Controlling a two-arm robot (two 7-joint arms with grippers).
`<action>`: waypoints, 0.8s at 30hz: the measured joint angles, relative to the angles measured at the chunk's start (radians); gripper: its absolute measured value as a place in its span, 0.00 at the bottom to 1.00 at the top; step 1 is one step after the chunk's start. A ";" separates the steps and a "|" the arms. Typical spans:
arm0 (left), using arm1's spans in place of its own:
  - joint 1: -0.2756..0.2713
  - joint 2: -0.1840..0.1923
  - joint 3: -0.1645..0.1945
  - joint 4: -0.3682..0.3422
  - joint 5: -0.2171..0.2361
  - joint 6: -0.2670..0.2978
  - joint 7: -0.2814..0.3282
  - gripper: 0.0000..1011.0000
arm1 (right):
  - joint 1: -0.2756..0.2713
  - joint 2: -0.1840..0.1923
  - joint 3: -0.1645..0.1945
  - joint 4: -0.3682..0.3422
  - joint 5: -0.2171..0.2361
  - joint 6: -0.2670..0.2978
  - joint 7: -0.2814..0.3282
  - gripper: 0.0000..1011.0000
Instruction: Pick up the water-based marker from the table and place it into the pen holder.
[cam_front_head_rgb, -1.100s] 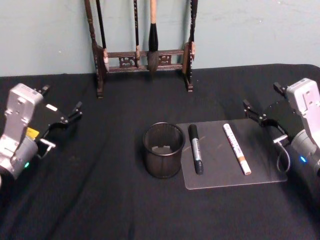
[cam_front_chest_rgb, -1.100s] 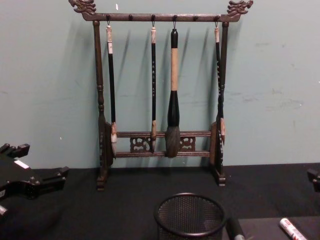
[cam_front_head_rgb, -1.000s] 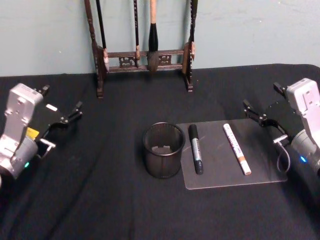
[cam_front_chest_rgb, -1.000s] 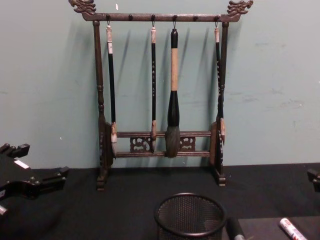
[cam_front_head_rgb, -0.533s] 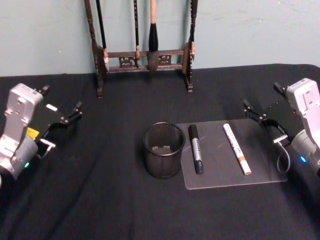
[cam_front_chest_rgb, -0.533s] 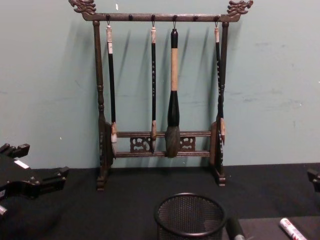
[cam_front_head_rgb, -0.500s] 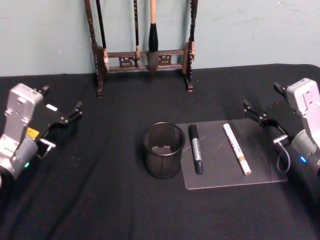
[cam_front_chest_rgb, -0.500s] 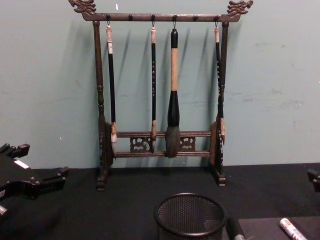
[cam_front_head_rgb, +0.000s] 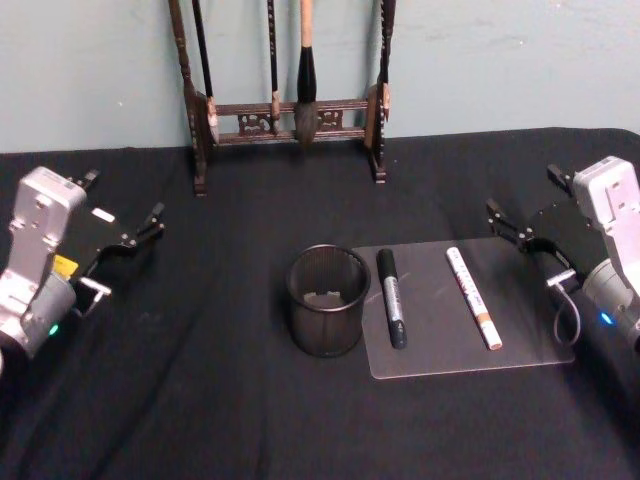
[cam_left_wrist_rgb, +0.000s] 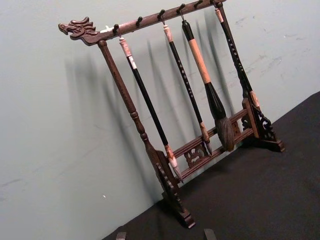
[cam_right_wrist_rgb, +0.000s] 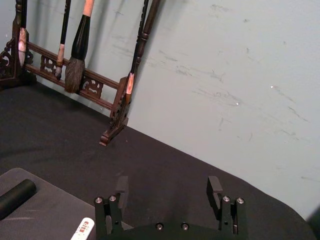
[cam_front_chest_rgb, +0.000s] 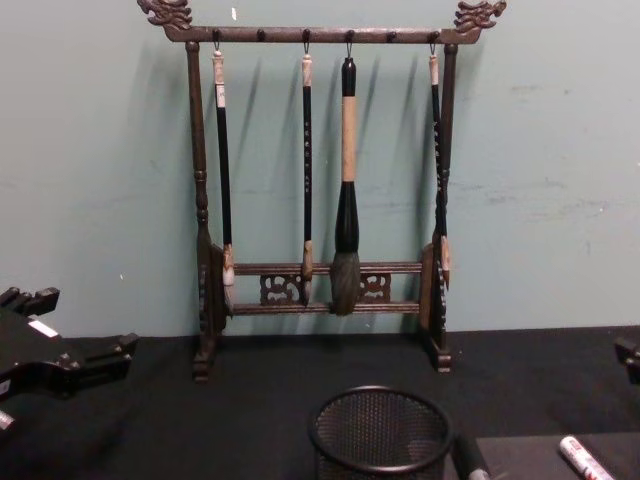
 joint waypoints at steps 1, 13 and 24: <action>0.000 0.000 0.000 0.000 0.000 0.000 0.000 0.99 | 0.000 0.000 0.000 0.000 0.000 0.000 0.000 0.99; 0.000 0.000 0.000 0.000 0.000 0.000 0.000 0.99 | 0.000 0.000 0.000 0.000 0.000 0.000 0.000 0.99; 0.000 0.000 0.000 0.000 0.000 0.000 0.000 0.99 | 0.000 0.000 0.000 0.000 0.000 0.000 0.000 0.99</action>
